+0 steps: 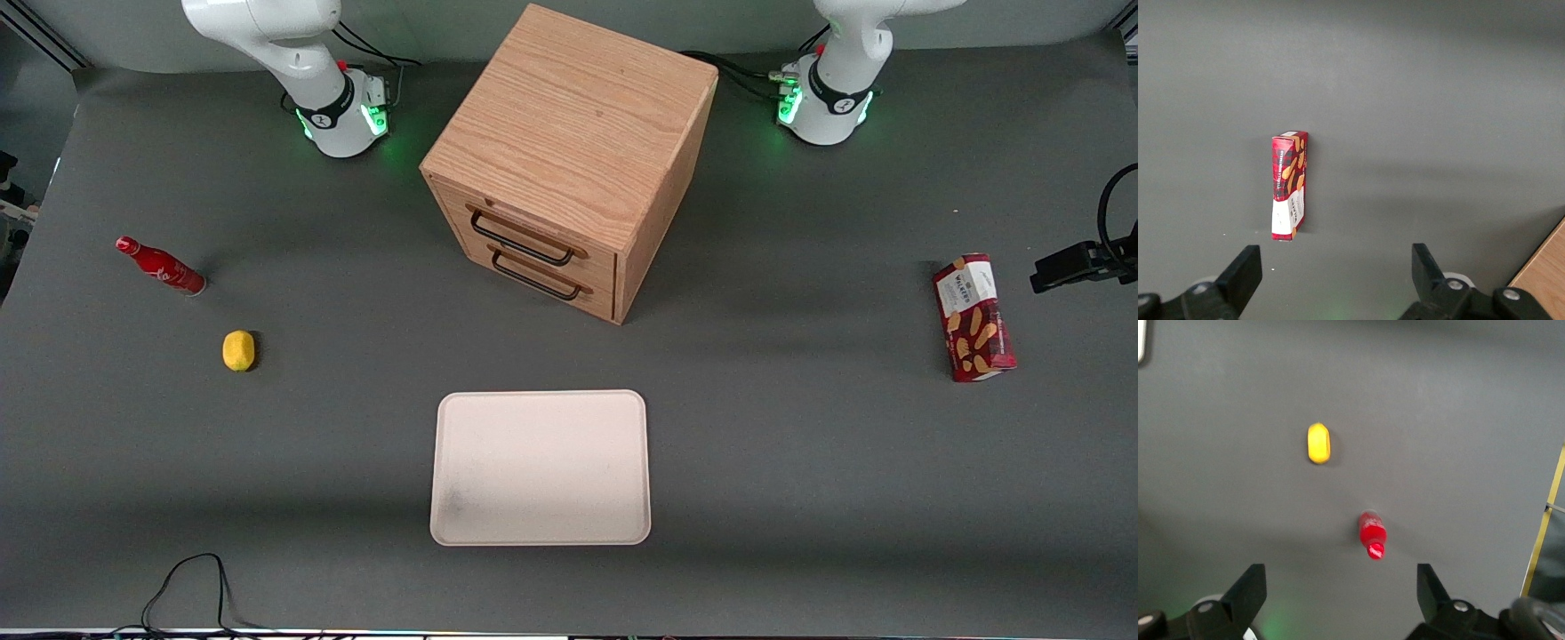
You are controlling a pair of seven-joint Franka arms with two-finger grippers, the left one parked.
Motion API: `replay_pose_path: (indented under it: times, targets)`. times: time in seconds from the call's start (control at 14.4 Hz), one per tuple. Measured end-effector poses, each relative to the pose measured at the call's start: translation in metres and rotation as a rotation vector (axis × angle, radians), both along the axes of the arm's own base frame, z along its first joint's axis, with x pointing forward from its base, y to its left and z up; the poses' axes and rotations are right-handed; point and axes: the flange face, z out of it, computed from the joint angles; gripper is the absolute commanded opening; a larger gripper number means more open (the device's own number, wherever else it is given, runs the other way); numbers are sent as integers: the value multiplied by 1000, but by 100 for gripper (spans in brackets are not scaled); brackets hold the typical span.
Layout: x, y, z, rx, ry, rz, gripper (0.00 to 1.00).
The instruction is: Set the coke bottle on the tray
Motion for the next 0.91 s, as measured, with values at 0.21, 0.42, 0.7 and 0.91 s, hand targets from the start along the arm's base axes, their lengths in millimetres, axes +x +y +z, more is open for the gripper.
replay_pose_path:
  times: [0.21, 0.42, 0.7, 0.91]
  targets:
    - [-40, -20, -11, 26, -1, -1, 100]
    - [-67, -34, -20, 36, -6, 1, 100]
    - [-64, -32, -32, 26, -36, 14, 100]
    - [-52, -25, -62, 12, -54, 31, 100]
